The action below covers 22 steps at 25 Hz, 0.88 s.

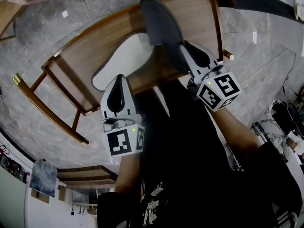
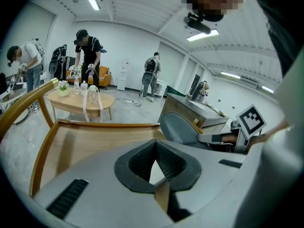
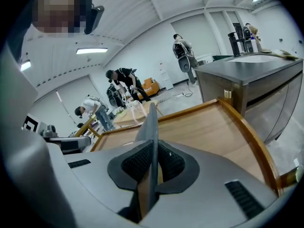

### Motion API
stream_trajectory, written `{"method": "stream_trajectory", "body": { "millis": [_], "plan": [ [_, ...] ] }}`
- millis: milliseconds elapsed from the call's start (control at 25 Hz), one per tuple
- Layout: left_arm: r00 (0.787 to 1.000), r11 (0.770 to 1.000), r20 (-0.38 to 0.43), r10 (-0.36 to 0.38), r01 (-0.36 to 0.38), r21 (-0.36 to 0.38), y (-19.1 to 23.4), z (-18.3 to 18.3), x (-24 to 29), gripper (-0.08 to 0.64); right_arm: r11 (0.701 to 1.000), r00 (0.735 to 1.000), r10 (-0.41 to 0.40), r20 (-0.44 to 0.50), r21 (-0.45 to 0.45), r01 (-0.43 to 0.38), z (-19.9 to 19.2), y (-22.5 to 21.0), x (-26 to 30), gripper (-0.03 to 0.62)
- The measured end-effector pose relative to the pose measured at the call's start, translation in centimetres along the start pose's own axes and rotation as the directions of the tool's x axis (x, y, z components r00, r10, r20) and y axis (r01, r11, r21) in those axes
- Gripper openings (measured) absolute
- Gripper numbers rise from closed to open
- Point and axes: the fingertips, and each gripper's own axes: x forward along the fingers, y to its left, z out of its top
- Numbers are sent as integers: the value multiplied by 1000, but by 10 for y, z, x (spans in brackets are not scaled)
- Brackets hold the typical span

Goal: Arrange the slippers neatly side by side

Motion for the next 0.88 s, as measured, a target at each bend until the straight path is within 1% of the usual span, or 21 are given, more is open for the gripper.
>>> {"method": "stream_trajectory", "body": {
  "millis": [120, 280, 520, 600, 760, 880],
  "plan": [
    [1000, 1000, -1, 0, 0, -1, -2, -1, 0, 2, 1000, 1000, -21, -7, -1, 21, -4, -8, -4, 29],
    [1000, 1000, 9, 3, -3, 1, -2, 1, 3, 2, 999, 1000, -29, -5, -34, 29, -6, -18, 0, 31],
    [1000, 1000, 1, 11, -11, 6, -4, -1, -1, 2, 999, 999, -49, -15, -18, 49, -16, -32, 2, 34],
    [1000, 1000, 5, 21, -21, 8, -3, 0, -2, 1, 996, 997, -70, -19, -56, 69, -17, -37, 3, 44],
    [999, 999, 13, 36, -36, 8, -1, 2, -4, 2, 979, 995, -93, -33, -184, 85, -17, -39, 9, 55],
    [999, 999, 12, 49, -50, 3, 4, 1, -6, 2, 968, 994, -107, -17, -230, 100, -13, -39, 12, 64]
  ]
}}
